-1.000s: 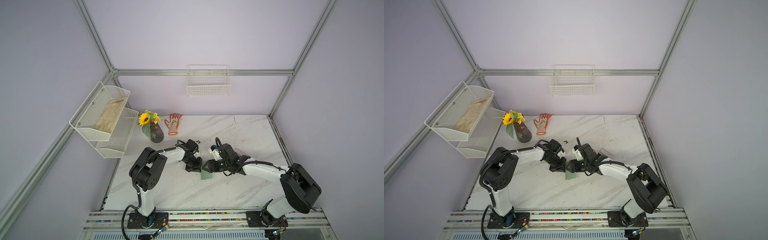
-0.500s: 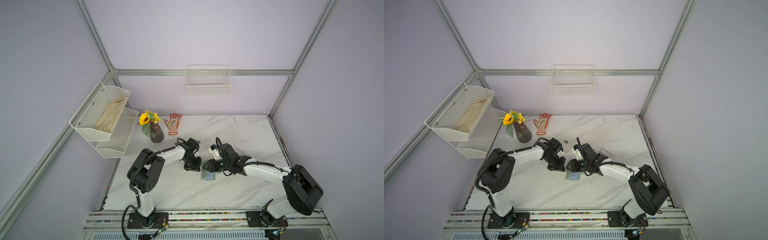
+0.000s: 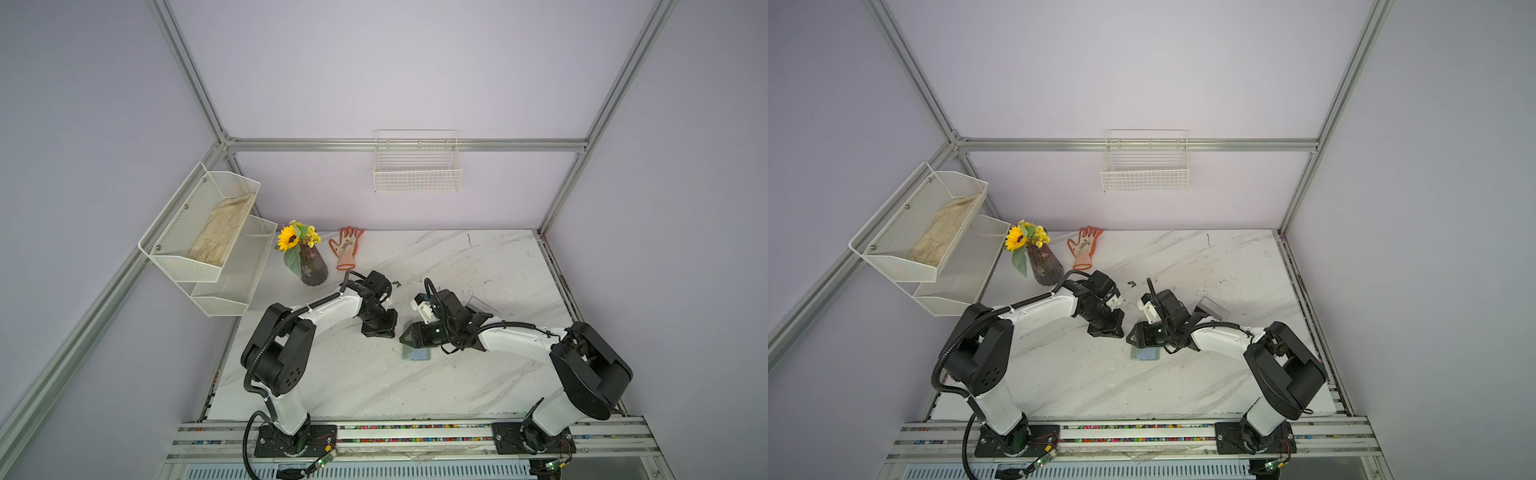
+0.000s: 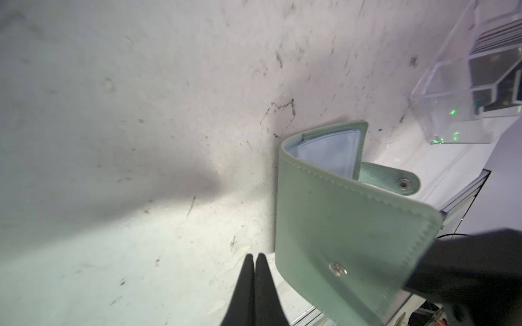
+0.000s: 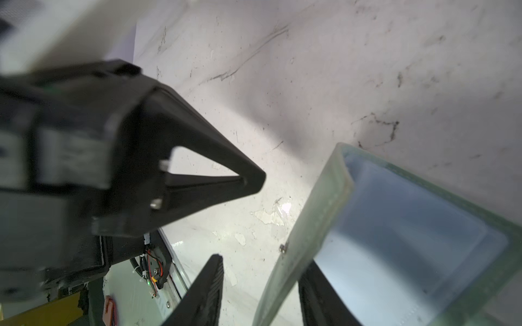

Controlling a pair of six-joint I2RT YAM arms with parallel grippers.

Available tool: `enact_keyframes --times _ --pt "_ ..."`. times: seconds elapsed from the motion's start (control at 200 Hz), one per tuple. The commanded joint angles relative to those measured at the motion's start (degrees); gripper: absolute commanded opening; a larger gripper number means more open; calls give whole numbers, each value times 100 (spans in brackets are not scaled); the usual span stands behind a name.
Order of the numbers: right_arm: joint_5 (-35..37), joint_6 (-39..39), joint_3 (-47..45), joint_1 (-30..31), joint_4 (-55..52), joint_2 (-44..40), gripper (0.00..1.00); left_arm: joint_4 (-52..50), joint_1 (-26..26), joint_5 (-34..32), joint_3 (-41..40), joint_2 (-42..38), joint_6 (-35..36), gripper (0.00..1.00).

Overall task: Insert credit cards into a card holder
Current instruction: Open the card holder at the center of the board.

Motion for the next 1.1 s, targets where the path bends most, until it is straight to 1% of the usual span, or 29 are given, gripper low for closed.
enact_keyframes --times 0.0,0.11,0.22,0.46,0.715,0.785,0.83,0.87,0.9,1.095 --pt "-140 63 231 124 259 267 48 -295 298 -164 277 -529 241 0" --pt "-195 81 353 235 362 480 49 -428 598 -195 233 -782 316 0" --pt "-157 50 531 350 277 582 51 -474 787 -181 164 -925 334 0" --pt "-13 -16 734 441 64 652 59 -442 842 -79 143 -967 308 0" --pt "103 119 539 446 259 855 59 -388 847 176 548 -872 299 0" --pt "117 157 465 444 361 957 56 -381 847 259 684 -800 291 0" --pt "116 190 421 447 423 1038 52 -377 847 324 759 -750 283 0" --pt "56 211 389 447 503 1116 47 -355 847 386 801 -705 275 0" --pt "-6 220 366 448 564 1175 45 -326 847 429 803 -679 252 0" --pt "-59 237 245 470 700 1371 44 -81 814 679 717 -617 120 0"
